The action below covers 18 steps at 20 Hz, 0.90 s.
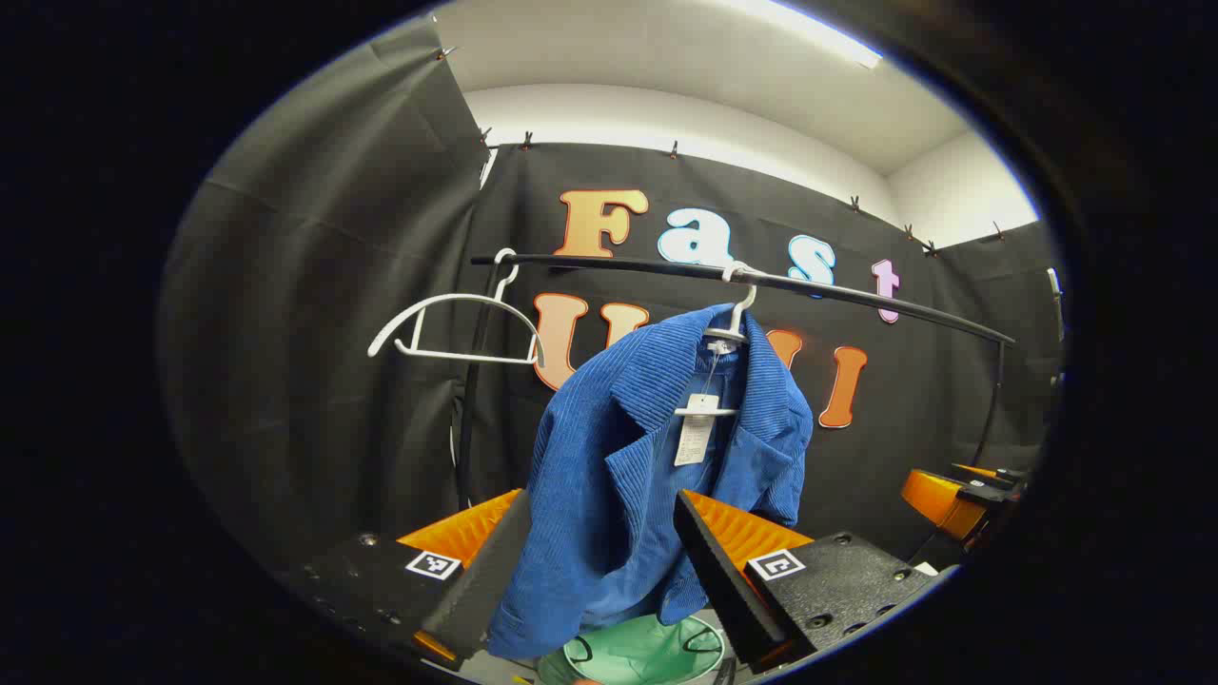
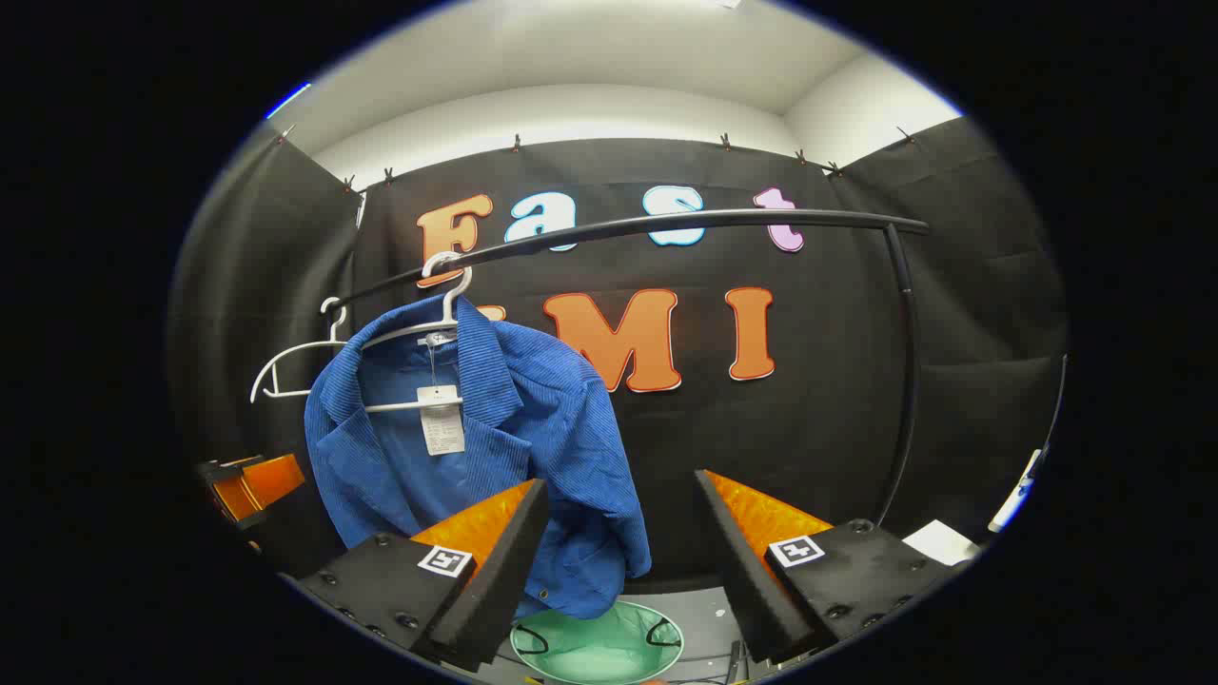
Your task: Grasp the clothes on the hanger with both hands and then place them into the laundry hamper below.
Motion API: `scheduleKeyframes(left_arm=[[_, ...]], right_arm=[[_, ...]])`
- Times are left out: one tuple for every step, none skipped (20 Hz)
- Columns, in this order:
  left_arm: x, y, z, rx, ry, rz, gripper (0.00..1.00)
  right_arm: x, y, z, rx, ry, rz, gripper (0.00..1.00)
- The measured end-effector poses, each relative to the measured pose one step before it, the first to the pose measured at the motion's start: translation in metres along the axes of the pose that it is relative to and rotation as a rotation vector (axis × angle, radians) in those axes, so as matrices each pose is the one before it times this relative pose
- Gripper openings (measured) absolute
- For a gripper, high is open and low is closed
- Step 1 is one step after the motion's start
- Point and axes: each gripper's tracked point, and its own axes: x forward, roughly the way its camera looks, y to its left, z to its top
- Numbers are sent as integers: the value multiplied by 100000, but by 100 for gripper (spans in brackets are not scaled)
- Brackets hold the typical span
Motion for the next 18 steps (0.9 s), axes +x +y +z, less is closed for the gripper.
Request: scheduleKeyframes(left_arm=[[10, -106, -88, 199, 101, -210, 92], [48, 8, -66, 274, 55, -226, 92], [-26, -92, -122, 214, 337, -204, 92], [27, -35, -188, 19, 560, -191, 95], [-86, -148, -136, -188, 371, -272, 95], [-14, -99, -3, -197, 195, -373, 95], [34, -118, -88, 188, 229, -426, 95], [32, -92, -37, 331, 81, -540, 95], [44, -101, -72, 241, 99, -412, 95], [-8, -105, -50, -87, 135, -314, 95], [39, -39, -143, -407, 204, -318, 92], [59, -54, -129, -706, 289, -281, 95], [52, -10, -79, -666, 226, -95, 92], [-50, -34, -10, -496, 179, 36, 92], [22, 88, -33, -274, -4, 89, 92], [37, -19, 106, -5, -171, 25, 95], [20, -15, 56, 156, -311, 121, 95], [97, -108, 68, 130, 29, -139, 95]], right_arm=[[-44, -31, -79, 214, 36, -278, 98], [-53, -34, -38, 148, 58, -234, 98], [-57, -73, -104, 107, 157, -229, 98], [-36, 21, -82, 168, 259, -220, 98], [1, -19, 12, 75, 115, -241, 98], [-52, -141, -11, -20, -68, -509, 98], [-85, -201, 72, -36, -404, -707, 98], [-53, -126, 125, -73, -373, -649, 98], [-55, -116, 63, -167, -152, -451, 98], [-5, 73, -13, -349, 43, -277, 98], [37, 5, -40, -379, 212, -118, 98], [-25, 114, -54, -268, 248, -10, 98], [-9, 89, -35, -76, 39, 183, 98], [79, 171, -24, -98, 43, 184, 98], [-25, 146, -69, -127, 3, 236, 98], [15, 81, -21, -13, -85, 256, 98], [79, 130, 25, 72, -22, 344, 100], [-2, 92, -35, 153, -9, 481, 98]])
